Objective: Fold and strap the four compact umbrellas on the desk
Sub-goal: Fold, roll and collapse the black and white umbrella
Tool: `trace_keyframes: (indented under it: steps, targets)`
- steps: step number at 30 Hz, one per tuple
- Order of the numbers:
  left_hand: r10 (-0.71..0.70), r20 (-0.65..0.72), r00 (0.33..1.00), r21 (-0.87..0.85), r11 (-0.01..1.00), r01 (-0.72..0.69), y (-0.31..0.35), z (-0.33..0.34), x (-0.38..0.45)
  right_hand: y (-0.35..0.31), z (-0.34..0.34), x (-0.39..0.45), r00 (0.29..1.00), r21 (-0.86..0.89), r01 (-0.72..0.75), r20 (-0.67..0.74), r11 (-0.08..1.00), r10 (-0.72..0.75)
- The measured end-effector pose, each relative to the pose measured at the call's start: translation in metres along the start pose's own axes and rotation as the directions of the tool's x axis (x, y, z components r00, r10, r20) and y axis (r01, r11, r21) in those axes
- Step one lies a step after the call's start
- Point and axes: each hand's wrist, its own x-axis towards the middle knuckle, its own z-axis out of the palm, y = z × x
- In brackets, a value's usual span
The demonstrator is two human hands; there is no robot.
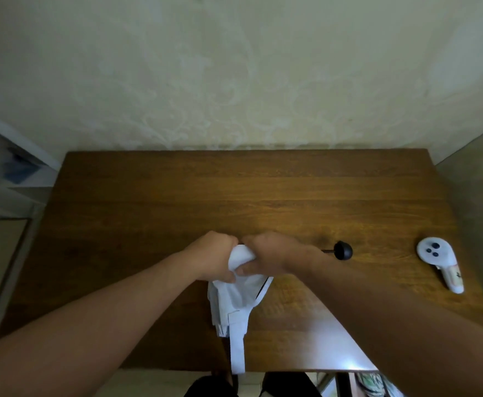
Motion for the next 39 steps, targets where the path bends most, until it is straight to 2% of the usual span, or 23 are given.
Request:
trace_keyframes:
  steps: [7, 16, 19, 22, 24, 27, 30, 32, 35, 39]
  targets:
    - [0.018, 0.071, 0.997, 0.032, 0.999, -0.021, 0.000, -0.096, -0.069, -0.056, -0.074, -0.034, 0.984, -0.138, 0.103, -0.127, 0.985, -0.121]
    - [0.090, 0.035, 0.995, -0.084, 0.993, -0.087, 0.007, -0.190, -0.138, -0.120, -0.159, -0.091, 0.941, -0.307, -0.011, -0.324, 0.952, -0.094]
    - [0.138, -0.031, 0.990, 0.025, 0.990, -0.137, 0.010, -0.203, -0.153, -0.134, -0.169, -0.103, 0.933, -0.327, -0.079, -0.357, 0.942, -0.046]
    - [0.171, -0.209, 0.963, 0.269, 0.957, -0.112, 0.007, -0.203, -0.160, -0.139, -0.169, -0.111, 0.922, -0.257, -0.136, -0.386, 0.957, 0.028]
    - [0.219, -0.303, 0.928, 0.372, 0.923, -0.096, 0.002, -0.199, -0.164, -0.143, -0.165, -0.113, 0.919, -0.177, -0.153, -0.388, 0.972, 0.074]
    - [0.311, -0.353, 0.883, 0.502, 0.859, -0.102, 0.001, -0.192, -0.169, -0.152, -0.156, -0.113, 0.922, 0.002, -0.165, -0.356, 0.986, 0.155]
    - [0.320, -0.304, 0.897, 0.473, 0.868, -0.150, 0.008, -0.188, -0.172, -0.158, -0.151, -0.114, 0.932, 0.212, -0.157, -0.291, 0.964, 0.216]
    - [0.313, -0.290, 0.904, 0.420, 0.891, -0.173, 0.012, -0.188, -0.176, -0.157, -0.149, -0.117, 0.944, 0.270, -0.159, -0.240, 0.949, 0.227]
    - [0.302, -0.314, 0.900, 0.397, 0.903, -0.165, 0.014, -0.186, -0.181, -0.154, -0.148, -0.123, 0.965, 0.333, -0.118, -0.182, 0.935, 0.186]
    - [0.298, -0.351, 0.888, 0.462, 0.880, -0.113, 0.021, -0.189, -0.186, -0.148, -0.152, -0.130, 0.992, 0.502, -0.083, -0.042, 0.861, 0.120]
